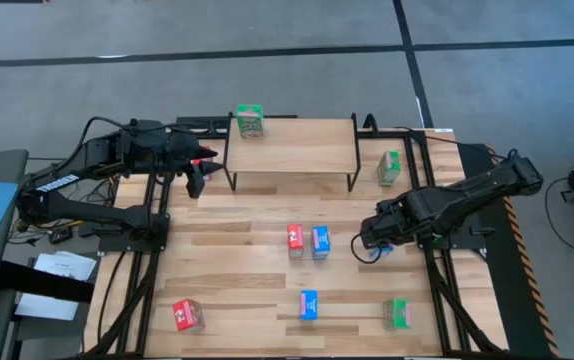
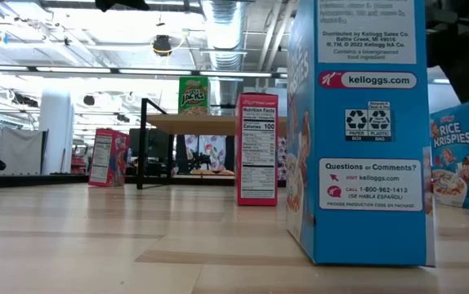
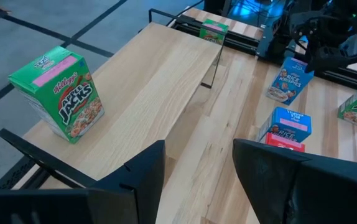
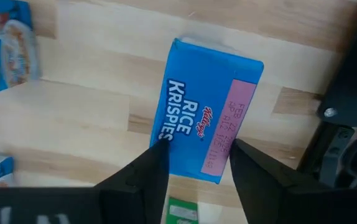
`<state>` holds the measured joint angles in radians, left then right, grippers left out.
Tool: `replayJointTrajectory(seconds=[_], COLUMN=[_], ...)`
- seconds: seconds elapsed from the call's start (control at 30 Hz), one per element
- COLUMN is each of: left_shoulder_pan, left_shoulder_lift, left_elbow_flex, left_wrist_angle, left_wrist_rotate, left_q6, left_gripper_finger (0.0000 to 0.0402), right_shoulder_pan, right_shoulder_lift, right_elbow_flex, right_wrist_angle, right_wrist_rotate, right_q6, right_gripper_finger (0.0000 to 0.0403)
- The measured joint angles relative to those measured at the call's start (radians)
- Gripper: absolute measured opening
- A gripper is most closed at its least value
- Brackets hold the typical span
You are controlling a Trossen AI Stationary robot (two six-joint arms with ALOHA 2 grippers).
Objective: Stack cereal on shelf
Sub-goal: Put the top right blue cereal box on the shelf
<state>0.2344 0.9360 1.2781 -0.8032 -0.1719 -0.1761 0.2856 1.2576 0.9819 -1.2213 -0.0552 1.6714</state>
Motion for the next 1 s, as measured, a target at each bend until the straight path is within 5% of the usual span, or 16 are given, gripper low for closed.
replayJointTrajectory(seconds=[1.0], left_shoulder_pan=[0.0], left_shoulder_lift=[0.0], left_elbow_flex=[0.0], left_wrist_angle=[0.0], left_wrist_rotate=[0.0], left_q6=[-0.003], left_gripper_finger=[0.0176], right_shoulder_pan=[0.0], right_shoulder_lift=[-0.04], right_elbow_flex=[-0.006], right_wrist_angle=[-0.004], right_wrist_rotate=[0.004], right_q6=[-0.084], right_gripper_finger=[0.0005])
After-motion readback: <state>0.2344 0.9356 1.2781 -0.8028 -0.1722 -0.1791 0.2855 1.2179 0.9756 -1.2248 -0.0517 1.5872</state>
